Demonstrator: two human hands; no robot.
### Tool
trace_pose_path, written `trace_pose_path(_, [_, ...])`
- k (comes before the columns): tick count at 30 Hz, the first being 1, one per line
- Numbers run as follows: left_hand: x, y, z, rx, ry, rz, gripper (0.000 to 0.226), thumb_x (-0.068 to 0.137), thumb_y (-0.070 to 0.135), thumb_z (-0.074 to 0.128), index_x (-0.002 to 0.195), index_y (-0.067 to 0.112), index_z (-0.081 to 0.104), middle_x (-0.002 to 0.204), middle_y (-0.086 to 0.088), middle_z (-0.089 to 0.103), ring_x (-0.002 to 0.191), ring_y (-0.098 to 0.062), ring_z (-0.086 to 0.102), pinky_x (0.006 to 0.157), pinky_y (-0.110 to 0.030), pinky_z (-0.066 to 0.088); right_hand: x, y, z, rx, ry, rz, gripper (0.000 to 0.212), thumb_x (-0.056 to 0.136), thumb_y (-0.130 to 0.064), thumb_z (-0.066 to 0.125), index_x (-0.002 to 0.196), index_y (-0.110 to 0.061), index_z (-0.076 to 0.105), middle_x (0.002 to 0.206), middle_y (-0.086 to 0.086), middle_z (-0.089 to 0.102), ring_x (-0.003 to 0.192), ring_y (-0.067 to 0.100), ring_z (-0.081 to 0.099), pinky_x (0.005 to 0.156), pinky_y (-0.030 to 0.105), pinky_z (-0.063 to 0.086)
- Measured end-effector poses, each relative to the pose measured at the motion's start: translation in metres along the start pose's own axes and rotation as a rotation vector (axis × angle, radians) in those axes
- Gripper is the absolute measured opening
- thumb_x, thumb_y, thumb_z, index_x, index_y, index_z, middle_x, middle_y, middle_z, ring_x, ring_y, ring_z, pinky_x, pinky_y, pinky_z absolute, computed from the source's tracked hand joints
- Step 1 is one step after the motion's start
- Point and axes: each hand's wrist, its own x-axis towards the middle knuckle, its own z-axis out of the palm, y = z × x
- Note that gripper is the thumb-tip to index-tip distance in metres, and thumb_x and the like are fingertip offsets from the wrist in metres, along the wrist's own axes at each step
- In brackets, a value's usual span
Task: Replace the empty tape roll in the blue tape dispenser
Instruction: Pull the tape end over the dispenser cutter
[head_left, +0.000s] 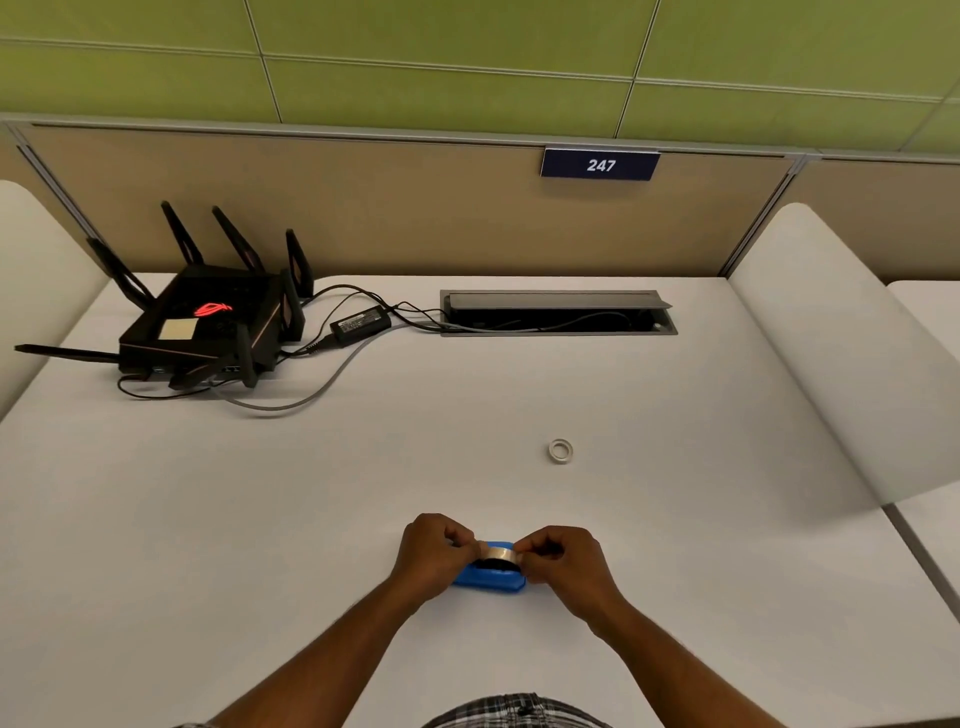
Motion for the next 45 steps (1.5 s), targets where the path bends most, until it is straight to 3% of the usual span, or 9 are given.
trace_pose_path(8, [0.002,0.003,0.008,0.057,0.024,-0.034,0.022,0.075,0.032,0.08,0.066,0.012,0.076,0.068,-0.005,0.073,0.058,-0.01,0.062,0.054,-0.02,0.048,0.0,-0.003,0.004,-0.07,0.032,-0.014,0.004,0.078,-0.025,0.085,0.077,-0.024,0.081,0.072,-0.008,0.079,0.066,0.008,0.072,0.06,0.014,0.054])
trace_pose_path(15, [0.001,0.008,0.014,0.13,0.059,-0.009,0.03,0.069,0.037,0.079,0.054,0.012,0.07,0.049,0.002,0.06,0.044,-0.008,0.053,0.046,-0.016,0.041,0.001,0.002,0.008,-0.087,0.058,-0.032,0.01,0.075,-0.03,0.089,0.077,-0.026,0.08,0.073,-0.011,0.079,0.069,0.008,0.075,0.065,0.019,0.06])
trace_pose_path(21, [0.003,0.006,0.016,0.115,0.057,0.021,0.029,0.07,0.03,0.077,0.056,0.006,0.069,0.051,-0.006,0.058,0.047,-0.01,0.049,0.049,-0.022,0.041,0.001,0.0,0.007,-0.076,0.052,-0.037,0.012,0.074,-0.034,0.089,0.076,-0.026,0.081,0.073,-0.01,0.079,0.069,0.009,0.074,0.064,0.02,0.06])
trace_pose_path(23, [0.002,0.005,0.016,0.114,0.063,0.023,0.025,0.07,0.029,0.078,0.057,0.008,0.07,0.056,-0.007,0.065,0.048,-0.01,0.054,0.049,-0.02,0.044,0.001,0.001,0.005,-0.066,0.047,-0.038,0.011,0.075,-0.033,0.089,0.076,-0.026,0.081,0.073,-0.009,0.079,0.068,0.01,0.074,0.064,0.02,0.059])
trace_pose_path(27, [0.0,0.002,0.014,0.102,0.101,0.026,0.017,0.071,0.024,0.079,0.058,0.02,0.07,0.065,0.004,0.071,0.059,-0.01,0.066,0.054,-0.02,0.054,0.0,0.001,0.004,-0.051,0.03,-0.039,0.008,0.076,-0.029,0.089,0.076,-0.025,0.082,0.074,-0.007,0.08,0.071,0.014,0.075,0.069,0.028,0.062])
trace_pose_path(32, [-0.001,0.003,0.014,0.096,0.1,0.044,0.01,0.072,0.02,0.079,0.064,0.02,0.073,0.073,0.004,0.072,0.067,-0.012,0.068,0.06,-0.023,0.057,-0.001,0.001,0.001,-0.01,0.007,-0.032,0.008,0.077,-0.025,0.09,0.078,-0.023,0.083,0.075,-0.003,0.08,0.073,0.02,0.076,0.075,0.037,0.065])
trace_pose_path(37, [-0.001,0.003,0.015,0.09,0.112,0.022,0.009,0.074,0.022,0.08,0.071,0.022,0.072,0.076,0.01,0.068,0.068,-0.009,0.066,0.058,-0.012,0.05,-0.002,0.001,0.0,-0.005,-0.008,-0.038,0.007,0.078,-0.024,0.089,0.079,-0.023,0.082,0.077,-0.004,0.081,0.074,0.017,0.076,0.076,0.033,0.064])
trace_pose_path(45, [-0.003,-0.003,0.013,0.063,0.113,0.046,0.015,0.075,0.02,0.078,0.067,0.028,0.069,0.074,0.015,0.067,0.07,-0.005,0.065,0.061,-0.012,0.051,-0.002,0.002,-0.003,0.027,-0.01,-0.017,0.01,0.08,-0.011,0.086,0.084,-0.019,0.082,0.081,0.001,0.081,0.079,0.021,0.077,0.079,0.032,0.064])
